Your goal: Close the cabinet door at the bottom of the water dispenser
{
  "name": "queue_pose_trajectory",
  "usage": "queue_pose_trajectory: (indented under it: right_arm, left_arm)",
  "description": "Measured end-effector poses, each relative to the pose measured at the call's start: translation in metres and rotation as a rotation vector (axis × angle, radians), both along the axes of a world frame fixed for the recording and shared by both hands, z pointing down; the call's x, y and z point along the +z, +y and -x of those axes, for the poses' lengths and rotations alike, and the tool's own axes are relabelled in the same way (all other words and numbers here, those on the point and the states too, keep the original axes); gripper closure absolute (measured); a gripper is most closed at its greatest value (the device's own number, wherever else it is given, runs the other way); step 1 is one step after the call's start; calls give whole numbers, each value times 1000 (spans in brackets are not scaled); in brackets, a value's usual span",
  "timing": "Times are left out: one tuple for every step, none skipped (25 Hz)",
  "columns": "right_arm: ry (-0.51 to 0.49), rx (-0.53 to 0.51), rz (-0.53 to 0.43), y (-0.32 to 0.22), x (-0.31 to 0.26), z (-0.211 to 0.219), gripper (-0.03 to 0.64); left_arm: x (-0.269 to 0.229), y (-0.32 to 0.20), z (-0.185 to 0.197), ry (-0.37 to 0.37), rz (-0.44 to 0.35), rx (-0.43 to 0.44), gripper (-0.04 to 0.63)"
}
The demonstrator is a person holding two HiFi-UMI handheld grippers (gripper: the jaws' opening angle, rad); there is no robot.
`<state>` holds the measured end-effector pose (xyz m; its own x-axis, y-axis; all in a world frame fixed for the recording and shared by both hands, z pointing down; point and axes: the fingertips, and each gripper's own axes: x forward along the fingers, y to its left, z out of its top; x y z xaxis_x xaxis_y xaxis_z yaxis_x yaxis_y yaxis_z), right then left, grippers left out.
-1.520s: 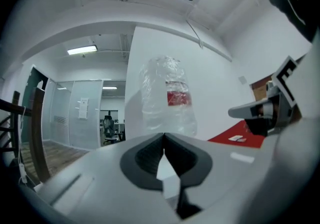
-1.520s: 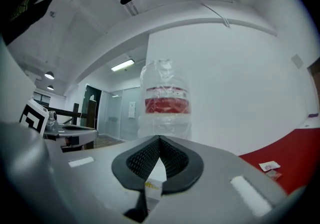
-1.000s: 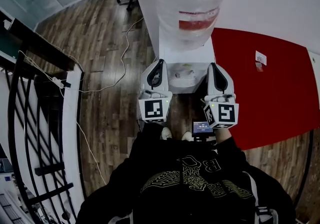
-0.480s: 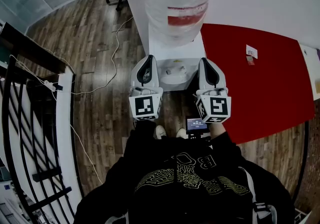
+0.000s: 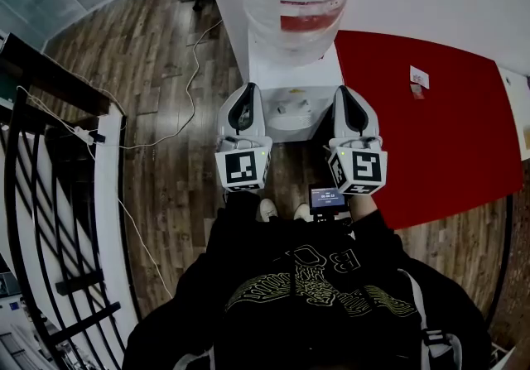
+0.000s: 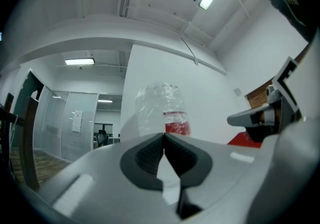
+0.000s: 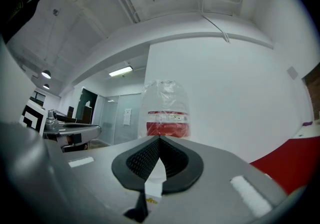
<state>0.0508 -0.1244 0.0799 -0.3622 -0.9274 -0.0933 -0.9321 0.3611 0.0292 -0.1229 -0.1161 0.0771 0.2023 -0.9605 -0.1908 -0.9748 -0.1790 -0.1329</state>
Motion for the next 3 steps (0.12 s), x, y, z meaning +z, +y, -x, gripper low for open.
queue_pose_trajectory:
  right_arm:
    - [1, 0, -4, -1, -1, 0, 618]
    - [2, 1, -9, -3, -2, 0, 618]
    - [4, 2, -14, -4, -4, 0, 618]
  left_arm:
    - [-1, -1, 0, 1, -3, 0, 589]
    - [-2, -3, 0, 2, -6, 1, 589]
    - [-2, -4, -1, 3, -10, 1, 589]
